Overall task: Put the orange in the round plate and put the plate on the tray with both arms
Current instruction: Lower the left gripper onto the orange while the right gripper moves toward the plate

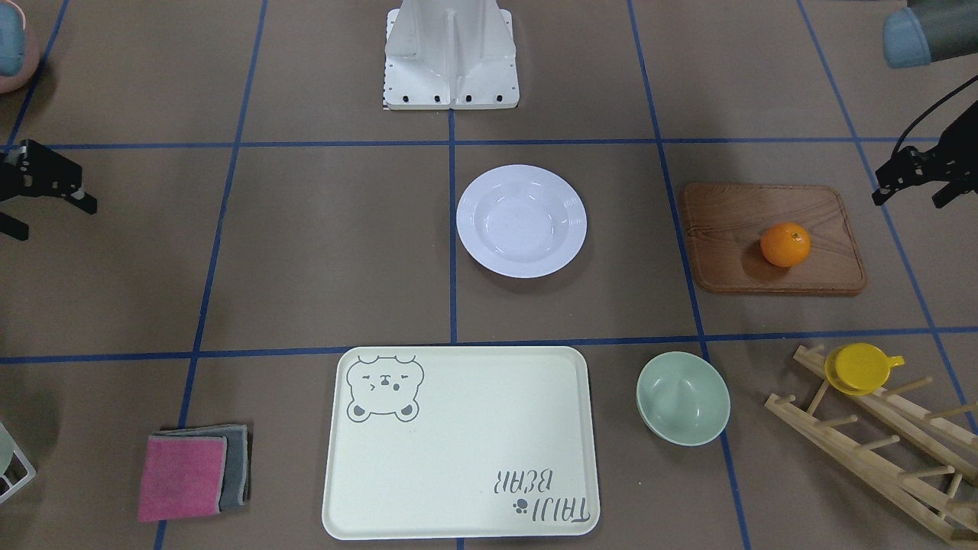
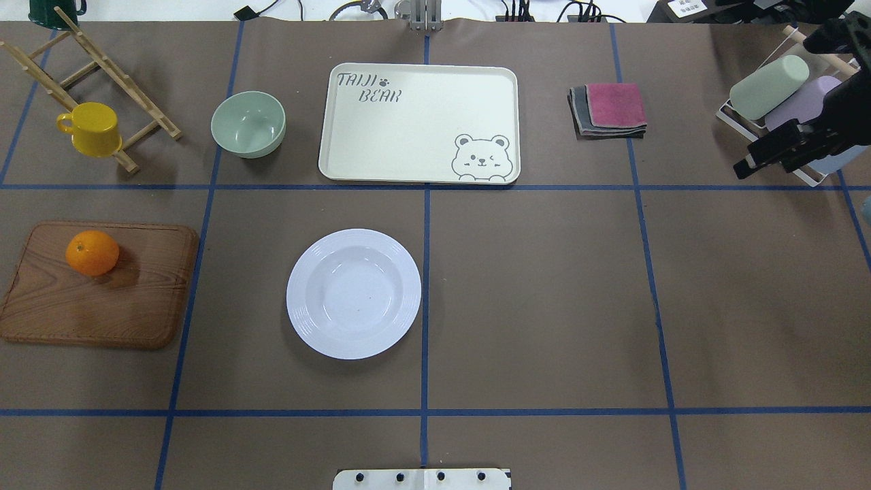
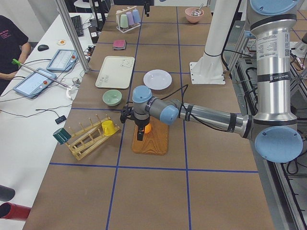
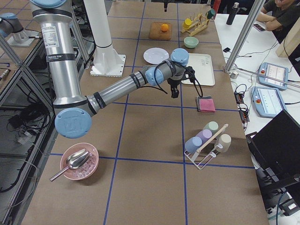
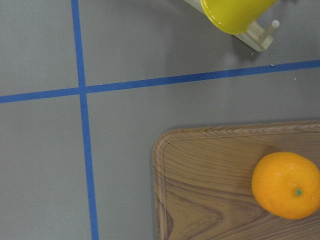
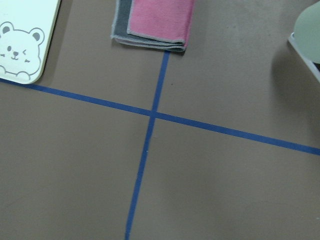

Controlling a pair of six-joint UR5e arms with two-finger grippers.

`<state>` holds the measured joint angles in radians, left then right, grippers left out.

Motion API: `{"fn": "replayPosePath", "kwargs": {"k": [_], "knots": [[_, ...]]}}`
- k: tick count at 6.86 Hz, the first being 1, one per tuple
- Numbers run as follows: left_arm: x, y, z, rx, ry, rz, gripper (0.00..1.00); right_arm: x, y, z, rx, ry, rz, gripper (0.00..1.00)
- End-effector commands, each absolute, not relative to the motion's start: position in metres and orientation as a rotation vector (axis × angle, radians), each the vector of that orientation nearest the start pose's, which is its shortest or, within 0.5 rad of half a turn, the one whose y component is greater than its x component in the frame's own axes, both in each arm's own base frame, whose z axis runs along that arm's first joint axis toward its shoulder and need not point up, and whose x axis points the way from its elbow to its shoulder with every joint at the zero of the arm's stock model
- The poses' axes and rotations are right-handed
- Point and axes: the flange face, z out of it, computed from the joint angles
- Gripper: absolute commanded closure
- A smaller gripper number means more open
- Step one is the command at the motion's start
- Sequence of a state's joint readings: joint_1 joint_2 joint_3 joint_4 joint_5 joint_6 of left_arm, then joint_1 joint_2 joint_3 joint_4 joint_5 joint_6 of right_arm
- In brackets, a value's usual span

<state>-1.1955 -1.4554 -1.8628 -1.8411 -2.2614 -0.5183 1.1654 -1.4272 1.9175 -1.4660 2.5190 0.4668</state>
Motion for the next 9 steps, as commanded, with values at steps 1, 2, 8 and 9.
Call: {"fn": "replayPosePath", "kwargs": {"k": [1,2,8,9], "knots": [[0.146,-0.45,0.527,0.053,0.829,-0.024,0.01,-0.212,-0.484,0.385,0.049,-1.207,-0.099,0.0],[0.159,-0.456,0.519,0.046,0.835,-0.037,0.01,-0.237,-0.471,0.38,0.031,-1.279,-0.058,0.0],[0.228,-0.483,0.52,0.017,0.809,-0.066,0.01,-0.339,-0.413,0.359,0.059,-1.417,0.04,0.0],[0.23,-0.484,0.53,0.015,0.808,-0.065,0.01,-0.341,-0.412,0.36,0.057,-1.415,0.037,0.0]]}}
